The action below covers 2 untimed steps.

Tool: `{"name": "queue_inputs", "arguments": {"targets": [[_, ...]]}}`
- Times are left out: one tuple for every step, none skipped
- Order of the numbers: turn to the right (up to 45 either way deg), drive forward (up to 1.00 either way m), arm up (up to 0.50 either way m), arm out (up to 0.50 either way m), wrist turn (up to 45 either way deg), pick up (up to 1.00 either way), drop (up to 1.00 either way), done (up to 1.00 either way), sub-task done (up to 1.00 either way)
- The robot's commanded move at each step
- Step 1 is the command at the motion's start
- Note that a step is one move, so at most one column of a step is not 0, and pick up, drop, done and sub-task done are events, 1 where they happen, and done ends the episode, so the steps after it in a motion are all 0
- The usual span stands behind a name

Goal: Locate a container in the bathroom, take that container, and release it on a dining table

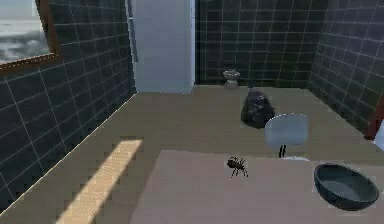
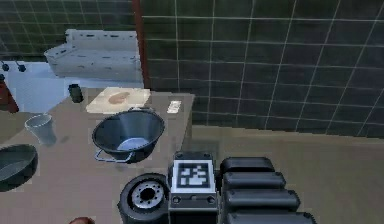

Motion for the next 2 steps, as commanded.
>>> {"name": "queue_inputs", "arguments": {"targets": [[-24.0, 0.00, 0.00, 0.00, 0.0, 0.00, 0.00, 0.00, 0.00], [0.0, 0.00, 0.00, 0.42, 0.0, 0.00, 0.00, 0.00, 0.00]]}}
